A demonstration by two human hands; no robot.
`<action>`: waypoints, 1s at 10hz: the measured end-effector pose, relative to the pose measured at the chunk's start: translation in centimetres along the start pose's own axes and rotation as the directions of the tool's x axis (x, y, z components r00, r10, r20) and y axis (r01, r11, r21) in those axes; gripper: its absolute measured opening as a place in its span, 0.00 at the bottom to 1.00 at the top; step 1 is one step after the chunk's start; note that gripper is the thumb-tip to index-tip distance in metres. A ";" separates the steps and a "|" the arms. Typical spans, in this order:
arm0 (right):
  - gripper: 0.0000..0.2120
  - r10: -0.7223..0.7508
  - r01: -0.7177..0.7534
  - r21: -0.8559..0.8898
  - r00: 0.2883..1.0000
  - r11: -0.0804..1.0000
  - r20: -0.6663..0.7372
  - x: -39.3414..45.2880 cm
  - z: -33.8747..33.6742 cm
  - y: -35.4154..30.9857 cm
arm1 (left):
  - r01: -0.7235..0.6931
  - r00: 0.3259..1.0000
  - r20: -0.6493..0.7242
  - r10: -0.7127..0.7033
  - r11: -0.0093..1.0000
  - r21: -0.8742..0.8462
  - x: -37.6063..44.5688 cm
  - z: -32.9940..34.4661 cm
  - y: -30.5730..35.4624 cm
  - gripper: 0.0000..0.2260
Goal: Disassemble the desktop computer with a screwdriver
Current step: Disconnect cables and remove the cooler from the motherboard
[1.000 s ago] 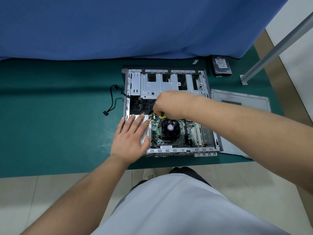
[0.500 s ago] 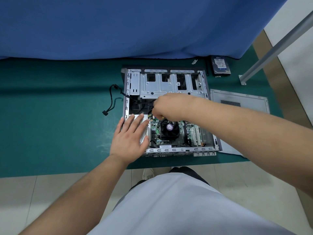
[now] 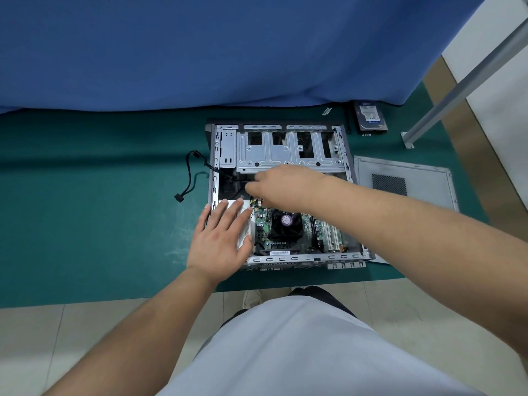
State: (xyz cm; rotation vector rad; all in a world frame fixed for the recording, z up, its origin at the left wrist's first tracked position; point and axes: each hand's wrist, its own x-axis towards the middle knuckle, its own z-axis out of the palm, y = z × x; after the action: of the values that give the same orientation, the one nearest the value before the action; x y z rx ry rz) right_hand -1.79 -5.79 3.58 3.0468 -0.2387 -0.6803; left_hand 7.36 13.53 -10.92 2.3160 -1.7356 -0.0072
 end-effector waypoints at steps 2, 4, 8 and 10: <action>0.13 0.047 -0.023 0.268 0.995 0.963 -0.084 -0.3 0.5 1.0 | 0.003 1.000 -0.002 -0.003 1.000 -0.010 0.0 0.0 0.0 0.25; 0.18 0.318 -0.141 0.567 0.921 0.812 -0.227 -1.4 3.8 0.9 | 0.000 1.000 0.002 0.000 1.000 -0.001 0.0 0.1 -0.1 0.26; 0.13 0.411 -0.116 0.667 0.860 0.736 -0.304 -4.7 7.8 0.7 | -0.004 1.000 0.000 0.004 1.000 -0.002 0.0 0.1 -0.1 0.26; 0.13 0.440 -0.139 0.691 0.853 0.709 -0.280 -4.6 8.7 0.4 | -0.003 1.000 0.010 0.003 1.000 0.002 0.1 -0.1 0.0 0.25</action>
State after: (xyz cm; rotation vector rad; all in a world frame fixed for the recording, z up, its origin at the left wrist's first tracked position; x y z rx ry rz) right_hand -9.66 -5.33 -2.30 3.5200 -1.1564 0.1711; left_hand 7.44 13.50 -10.80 2.3187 -1.7438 -0.0169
